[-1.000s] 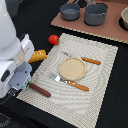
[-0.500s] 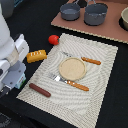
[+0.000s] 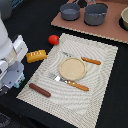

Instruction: Interact with the objects in diverse but meaningful ways.

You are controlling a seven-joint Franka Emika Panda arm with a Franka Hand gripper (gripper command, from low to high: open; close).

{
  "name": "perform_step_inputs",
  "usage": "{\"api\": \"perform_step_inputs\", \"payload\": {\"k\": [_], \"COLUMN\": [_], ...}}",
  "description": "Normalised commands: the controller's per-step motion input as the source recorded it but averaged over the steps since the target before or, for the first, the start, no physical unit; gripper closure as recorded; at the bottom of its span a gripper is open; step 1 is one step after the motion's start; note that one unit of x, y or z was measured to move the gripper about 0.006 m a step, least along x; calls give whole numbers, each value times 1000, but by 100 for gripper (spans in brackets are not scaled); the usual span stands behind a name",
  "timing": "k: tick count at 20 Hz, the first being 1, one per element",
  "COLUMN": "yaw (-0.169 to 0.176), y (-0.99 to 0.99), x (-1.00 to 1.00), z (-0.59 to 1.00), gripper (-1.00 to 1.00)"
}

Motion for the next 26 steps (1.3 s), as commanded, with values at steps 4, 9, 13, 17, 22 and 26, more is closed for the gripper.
{"api": "perform_step_inputs", "payload": {"k": [4, 9, 13, 17, 22, 26], "yaw": [16, 21, 55, 42, 0, -9], "y": [52, 303, 296, 250, 17, -333], "x": [-323, -157, -224, -169, 621, 946], "z": [-277, 669, 709, 1000, 654, 33], "gripper": [-100, -100, -100, -100, -100, -100]}}
